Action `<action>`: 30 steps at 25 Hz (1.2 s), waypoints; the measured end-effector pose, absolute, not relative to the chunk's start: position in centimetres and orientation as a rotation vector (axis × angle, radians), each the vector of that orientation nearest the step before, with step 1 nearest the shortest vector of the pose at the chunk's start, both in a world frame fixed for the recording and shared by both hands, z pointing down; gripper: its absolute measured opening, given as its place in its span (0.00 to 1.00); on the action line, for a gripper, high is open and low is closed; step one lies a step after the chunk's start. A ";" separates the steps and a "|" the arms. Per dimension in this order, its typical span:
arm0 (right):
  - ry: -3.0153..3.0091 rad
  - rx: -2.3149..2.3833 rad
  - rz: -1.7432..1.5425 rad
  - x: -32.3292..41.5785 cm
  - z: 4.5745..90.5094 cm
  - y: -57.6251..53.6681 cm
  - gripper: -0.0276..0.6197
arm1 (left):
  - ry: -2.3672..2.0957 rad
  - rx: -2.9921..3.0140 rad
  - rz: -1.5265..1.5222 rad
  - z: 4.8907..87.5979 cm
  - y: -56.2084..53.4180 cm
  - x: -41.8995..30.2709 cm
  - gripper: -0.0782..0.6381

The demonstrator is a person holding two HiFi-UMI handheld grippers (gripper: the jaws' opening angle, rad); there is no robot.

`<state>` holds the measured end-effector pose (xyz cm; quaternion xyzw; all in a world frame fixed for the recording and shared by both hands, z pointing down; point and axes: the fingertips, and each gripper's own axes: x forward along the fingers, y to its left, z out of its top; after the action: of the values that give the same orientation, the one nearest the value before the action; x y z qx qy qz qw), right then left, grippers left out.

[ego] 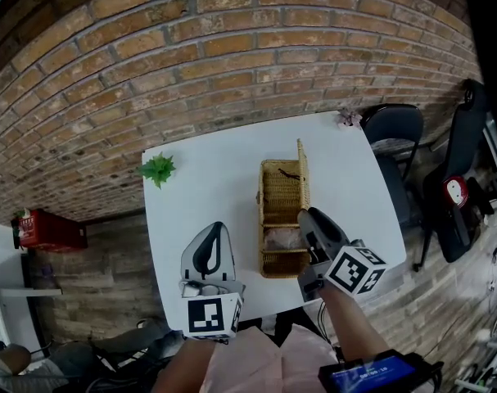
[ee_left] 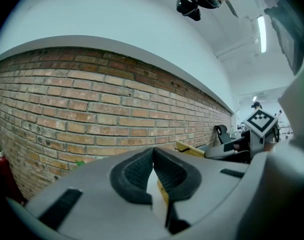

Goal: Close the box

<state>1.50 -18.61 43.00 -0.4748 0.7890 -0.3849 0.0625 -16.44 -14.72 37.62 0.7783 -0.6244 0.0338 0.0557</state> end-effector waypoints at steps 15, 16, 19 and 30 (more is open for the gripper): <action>2.444 -1.501 -1.105 0.0 43.6 -18.6 0.25 | -1.910 2.320 0.097 38.5 -14.5 -18.0 0.12; 2.449 -1.505 -1.102 -0.1 43.6 -18.6 0.25 | -1.911 2.319 0.096 38.6 -14.5 -18.0 0.12; 2.465 -1.509 -1.095 -0.5 43.8 -18.5 0.25 | -1.913 2.315 0.097 38.7 -14.4 -18.3 0.12; 2.509 -1.510 -1.084 -2.0 44.7 -18.6 0.22 | -1.927 2.277 0.119 39.7 -13.8 -19.3 0.12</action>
<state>-2.00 -18.56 44.74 -0.4835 0.8036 -0.3470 0.0095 -19.34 -13.81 39.72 0.7604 -0.6435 0.0397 0.0779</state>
